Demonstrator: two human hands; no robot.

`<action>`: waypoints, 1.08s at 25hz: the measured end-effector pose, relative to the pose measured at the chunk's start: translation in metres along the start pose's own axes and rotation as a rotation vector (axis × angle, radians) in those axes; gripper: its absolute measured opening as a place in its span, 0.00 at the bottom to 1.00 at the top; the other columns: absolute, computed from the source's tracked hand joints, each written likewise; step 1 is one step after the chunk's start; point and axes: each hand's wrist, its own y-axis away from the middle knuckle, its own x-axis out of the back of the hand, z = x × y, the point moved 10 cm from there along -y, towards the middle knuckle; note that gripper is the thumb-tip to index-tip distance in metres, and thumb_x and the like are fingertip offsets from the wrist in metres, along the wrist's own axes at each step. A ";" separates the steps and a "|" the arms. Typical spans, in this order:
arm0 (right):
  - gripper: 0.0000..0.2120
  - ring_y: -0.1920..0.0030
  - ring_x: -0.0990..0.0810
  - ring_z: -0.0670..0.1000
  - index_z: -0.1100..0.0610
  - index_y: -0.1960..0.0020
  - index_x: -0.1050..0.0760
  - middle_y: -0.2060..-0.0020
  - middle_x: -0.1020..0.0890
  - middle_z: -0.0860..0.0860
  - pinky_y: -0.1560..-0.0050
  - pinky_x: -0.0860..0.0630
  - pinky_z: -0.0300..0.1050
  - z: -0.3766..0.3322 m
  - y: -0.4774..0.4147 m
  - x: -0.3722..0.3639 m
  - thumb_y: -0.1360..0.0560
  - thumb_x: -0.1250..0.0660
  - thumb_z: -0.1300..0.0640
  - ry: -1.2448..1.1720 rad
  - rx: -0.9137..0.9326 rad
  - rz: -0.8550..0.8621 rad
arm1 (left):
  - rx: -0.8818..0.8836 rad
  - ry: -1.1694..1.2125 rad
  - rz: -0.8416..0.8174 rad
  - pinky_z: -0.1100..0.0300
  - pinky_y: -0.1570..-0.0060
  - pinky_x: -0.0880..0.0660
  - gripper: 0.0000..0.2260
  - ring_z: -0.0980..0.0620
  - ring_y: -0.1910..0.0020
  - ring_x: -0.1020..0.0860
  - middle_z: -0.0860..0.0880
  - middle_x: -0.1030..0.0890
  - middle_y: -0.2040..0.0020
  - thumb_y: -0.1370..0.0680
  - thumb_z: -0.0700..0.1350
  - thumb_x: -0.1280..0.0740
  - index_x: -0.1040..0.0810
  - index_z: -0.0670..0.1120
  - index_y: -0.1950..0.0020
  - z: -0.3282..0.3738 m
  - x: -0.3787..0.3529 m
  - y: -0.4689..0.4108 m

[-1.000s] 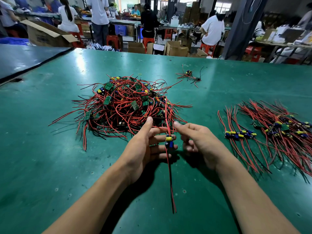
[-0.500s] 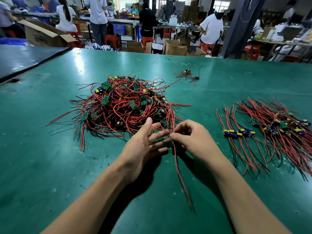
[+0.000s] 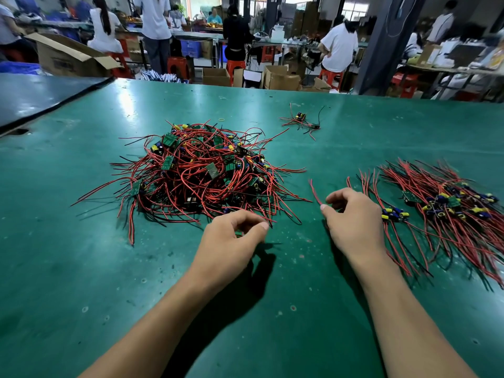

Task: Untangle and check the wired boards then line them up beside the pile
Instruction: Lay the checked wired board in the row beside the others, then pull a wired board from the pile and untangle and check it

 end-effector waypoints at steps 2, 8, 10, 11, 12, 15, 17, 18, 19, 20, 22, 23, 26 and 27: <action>0.04 0.52 0.20 0.56 0.54 0.51 0.18 0.54 0.17 0.54 0.48 0.25 0.47 -0.011 0.003 -0.002 0.26 0.27 0.57 0.007 0.051 0.001 | -0.147 -0.218 0.101 0.71 0.68 0.34 0.02 0.65 0.74 0.29 0.55 0.19 0.67 0.25 0.42 0.29 0.17 0.48 0.57 0.013 0.007 0.003; 0.07 0.48 0.20 0.55 0.54 0.49 0.17 0.50 0.17 0.54 0.44 0.25 0.47 -0.040 0.020 -0.038 0.23 0.32 0.54 0.020 0.163 -0.137 | -0.223 -0.496 0.201 0.54 0.53 0.24 0.03 0.53 0.56 0.21 0.56 0.19 0.57 0.26 0.46 0.30 0.18 0.50 0.53 0.017 0.018 0.005; 0.07 0.48 0.20 0.56 0.54 0.49 0.17 0.49 0.17 0.54 0.44 0.24 0.48 -0.035 0.017 -0.035 0.23 0.32 0.53 0.044 0.148 -0.133 | -0.176 -0.522 0.182 0.53 0.51 0.24 0.04 0.50 0.54 0.22 0.54 0.20 0.56 0.26 0.47 0.30 0.18 0.51 0.53 0.012 0.018 0.003; 0.08 0.48 0.19 0.56 0.54 0.49 0.16 0.50 0.16 0.54 0.45 0.25 0.47 -0.031 0.014 -0.031 0.23 0.32 0.53 0.052 0.142 -0.120 | -0.165 -0.525 0.177 0.53 0.51 0.24 0.04 0.50 0.54 0.22 0.54 0.20 0.56 0.26 0.47 0.31 0.18 0.51 0.53 0.011 0.017 0.003; 0.08 0.49 0.19 0.56 0.55 0.50 0.16 0.50 0.16 0.54 0.46 0.25 0.47 -0.027 0.011 -0.026 0.23 0.32 0.53 0.058 0.133 -0.098 | -0.162 -0.527 0.173 0.53 0.50 0.24 0.04 0.50 0.54 0.22 0.54 0.20 0.56 0.26 0.47 0.31 0.18 0.51 0.53 0.011 0.017 0.002; 0.08 0.49 0.18 0.57 0.57 0.50 0.16 0.51 0.15 0.55 0.46 0.26 0.46 -0.014 0.003 -0.009 0.22 0.32 0.55 0.049 0.091 -0.028 | -0.159 -0.533 0.173 0.53 0.50 0.24 0.04 0.51 0.53 0.22 0.55 0.20 0.56 0.26 0.48 0.31 0.18 0.51 0.54 0.010 0.017 0.002; 0.08 0.49 0.18 0.55 0.57 0.50 0.16 0.52 0.15 0.55 0.46 0.26 0.44 -0.019 0.005 -0.007 0.22 0.32 0.55 0.003 0.112 -0.009 | -0.152 -0.536 0.169 0.53 0.51 0.24 0.04 0.51 0.54 0.23 0.54 0.20 0.56 0.26 0.48 0.31 0.18 0.51 0.53 0.010 0.017 0.003; 0.07 0.51 0.18 0.53 0.57 0.51 0.16 0.53 0.15 0.54 0.47 0.27 0.41 -0.026 0.008 -0.010 0.23 0.31 0.56 -0.041 0.142 -0.018 | -0.149 -0.544 0.163 0.53 0.51 0.24 0.04 0.50 0.53 0.23 0.54 0.20 0.55 0.26 0.48 0.30 0.18 0.51 0.53 0.009 0.017 0.003; 0.06 0.52 0.19 0.51 0.57 0.52 0.15 0.54 0.15 0.53 0.49 0.29 0.38 -0.034 0.011 -0.017 0.23 0.30 0.56 -0.087 0.168 -0.044 | -0.148 -0.555 0.157 0.53 0.51 0.24 0.05 0.50 0.53 0.23 0.53 0.21 0.55 0.26 0.47 0.30 0.18 0.50 0.52 0.009 0.016 0.003; 0.06 0.54 0.19 0.50 0.56 0.52 0.15 0.55 0.15 0.52 0.51 0.31 0.36 -0.039 0.015 -0.025 0.23 0.30 0.56 -0.120 0.178 -0.083 | -0.149 -0.564 0.153 0.53 0.51 0.24 0.05 0.49 0.53 0.23 0.53 0.21 0.55 0.26 0.47 0.30 0.19 0.50 0.51 0.009 0.015 0.003; 0.06 0.55 0.20 0.49 0.56 0.52 0.15 0.56 0.15 0.52 0.54 0.33 0.35 -0.040 0.018 -0.038 0.23 0.30 0.56 -0.124 0.157 -0.143 | -0.155 -0.569 0.151 0.52 0.51 0.24 0.07 0.48 0.52 0.22 0.51 0.20 0.54 0.26 0.45 0.30 0.19 0.50 0.49 0.009 0.015 0.002; 0.06 0.55 0.20 0.50 0.56 0.52 0.15 0.55 0.14 0.52 0.55 0.34 0.35 -0.036 0.017 -0.039 0.23 0.30 0.56 -0.110 0.134 -0.145 | -0.157 -0.568 0.147 0.52 0.51 0.24 0.07 0.48 0.52 0.22 0.51 0.20 0.53 0.26 0.44 0.31 0.19 0.50 0.48 0.008 0.014 0.002; 0.07 0.57 0.22 0.48 0.58 0.52 0.15 0.55 0.13 0.54 0.56 0.35 0.35 -0.015 0.008 -0.023 0.24 0.30 0.56 -0.075 0.060 -0.081 | -0.163 -0.563 0.138 0.52 0.51 0.24 0.09 0.48 0.52 0.21 0.51 0.19 0.53 0.26 0.42 0.32 0.19 0.50 0.47 0.010 0.014 0.003; 0.07 0.58 0.23 0.48 0.58 0.52 0.15 0.55 0.13 0.54 0.57 0.36 0.35 -0.010 0.005 -0.018 0.24 0.30 0.56 -0.068 0.038 -0.066 | -0.166 -0.558 0.138 0.52 0.51 0.24 0.09 0.48 0.53 0.21 0.51 0.18 0.54 0.26 0.42 0.32 0.19 0.50 0.47 0.011 0.014 0.003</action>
